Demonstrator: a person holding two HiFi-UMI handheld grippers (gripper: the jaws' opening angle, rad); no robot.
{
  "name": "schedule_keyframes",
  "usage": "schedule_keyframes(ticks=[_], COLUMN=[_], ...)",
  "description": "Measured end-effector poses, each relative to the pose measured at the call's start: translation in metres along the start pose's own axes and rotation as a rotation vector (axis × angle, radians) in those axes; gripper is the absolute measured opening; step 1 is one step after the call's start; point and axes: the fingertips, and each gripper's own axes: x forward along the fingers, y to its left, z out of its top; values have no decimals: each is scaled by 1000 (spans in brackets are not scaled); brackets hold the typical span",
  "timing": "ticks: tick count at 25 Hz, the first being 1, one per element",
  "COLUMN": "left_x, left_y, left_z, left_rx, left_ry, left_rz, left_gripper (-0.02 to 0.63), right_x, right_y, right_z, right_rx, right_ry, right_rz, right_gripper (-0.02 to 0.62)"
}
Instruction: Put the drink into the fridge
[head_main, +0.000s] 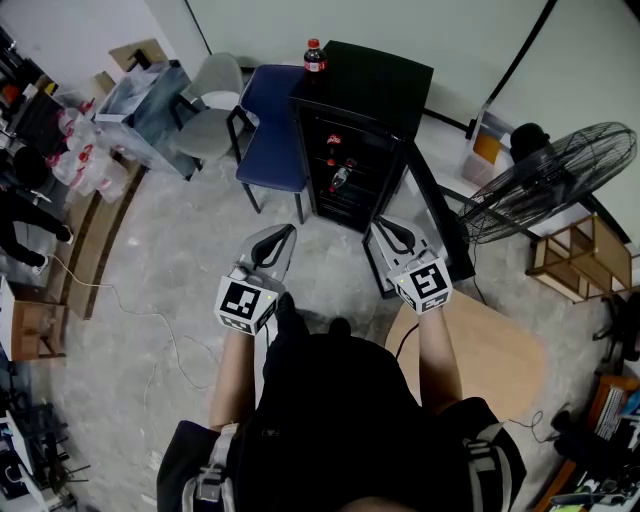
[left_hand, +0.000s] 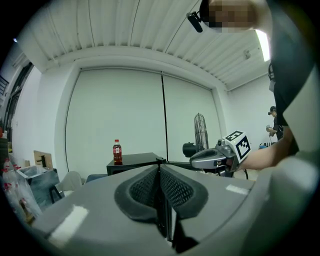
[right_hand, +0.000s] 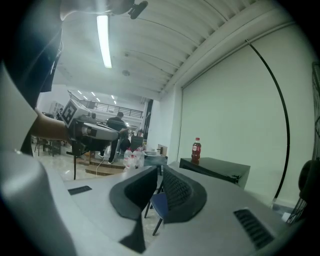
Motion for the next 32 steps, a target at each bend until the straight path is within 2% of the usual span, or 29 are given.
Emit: schedule_keyframes(ticks=[4,9,14,19,32], left_x=[0,0,-5,-9,-21], left_y=[-2,-3,-6,-9,-5], left_z=[0,2,10,10,5], left_rx=[4,6,-3,0,-7], left_ry=[-7,-7,-31,-35,-18], left_rz=[1,-3,-19,-16,27], left_gripper=[41,89,170,199,213], right_x=[0,2,2,0,7], right_y=[3,4,10,11,18], right_z=[-3,-2,2,3,4], right_rx=[-17,-22,-22,-20,-13], right_ry=[11,-1,-4,-15,-29], right_rz=[8,17,34,31,63], right_gripper=[67,145,204,261,278])
